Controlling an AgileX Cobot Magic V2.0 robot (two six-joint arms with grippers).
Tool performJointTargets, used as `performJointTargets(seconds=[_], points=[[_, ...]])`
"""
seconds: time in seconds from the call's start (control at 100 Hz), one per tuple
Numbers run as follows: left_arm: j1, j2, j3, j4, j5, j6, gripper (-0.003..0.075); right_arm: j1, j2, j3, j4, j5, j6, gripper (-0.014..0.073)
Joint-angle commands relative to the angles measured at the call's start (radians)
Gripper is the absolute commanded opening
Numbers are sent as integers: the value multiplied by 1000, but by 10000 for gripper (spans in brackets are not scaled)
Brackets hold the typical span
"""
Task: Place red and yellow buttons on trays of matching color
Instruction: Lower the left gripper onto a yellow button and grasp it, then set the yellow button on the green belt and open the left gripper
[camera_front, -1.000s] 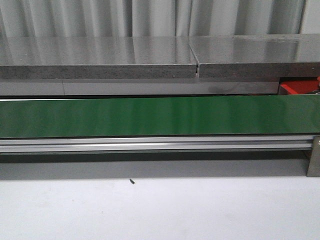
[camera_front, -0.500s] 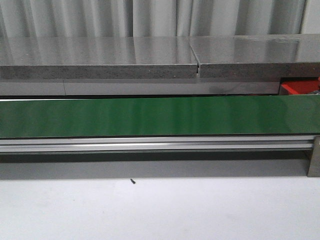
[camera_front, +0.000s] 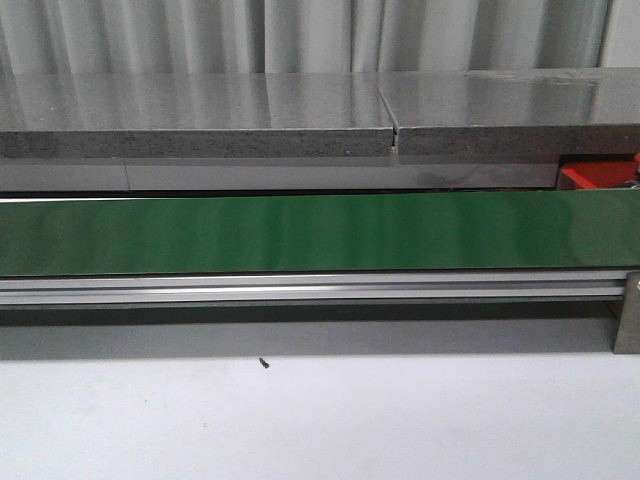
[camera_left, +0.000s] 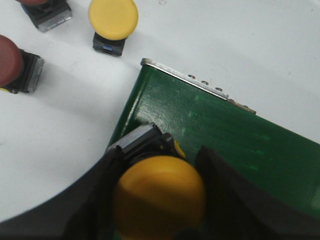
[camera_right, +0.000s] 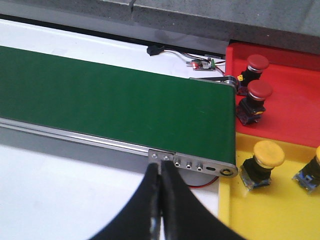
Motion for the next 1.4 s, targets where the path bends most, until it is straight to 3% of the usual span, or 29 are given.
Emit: performJointTargets(seconds=[0.0,0.21,0.28,0.38,0.44,0.6,0.88,1.21,1.39], points=[[-6,-22,-27,-24,13,-2,239,4,7,-25,12,-70,-9,-115],[-6,-3,-27,-24,13,-2,265,4,7,-25,12,-70,-9,-115],[-6,-3,-27,-30,19,-2,332,4,7,-25,12,-70,-9,-115],[-6,-3,-27,-32,31,-2,487,4,7,-25,12,-70,-9,-115],[-6,-3,-27,-35,30,-2,528,4,7,-25,12,-70,-9,-115],[-6,-15,-28,-64,12,12,514,4,7,-25,12,-70,-9,-115],[-6,-84,-30,-248,-52,104,514,4,7,-25,12,-70,-9,-115],[-2,-89,-30,105,-125,5,514,4,7,-25,12,-70,-9,-115],[35,-82,-30,129,-130,-11,514,4,7,-25,12,-70,-9,-115]])
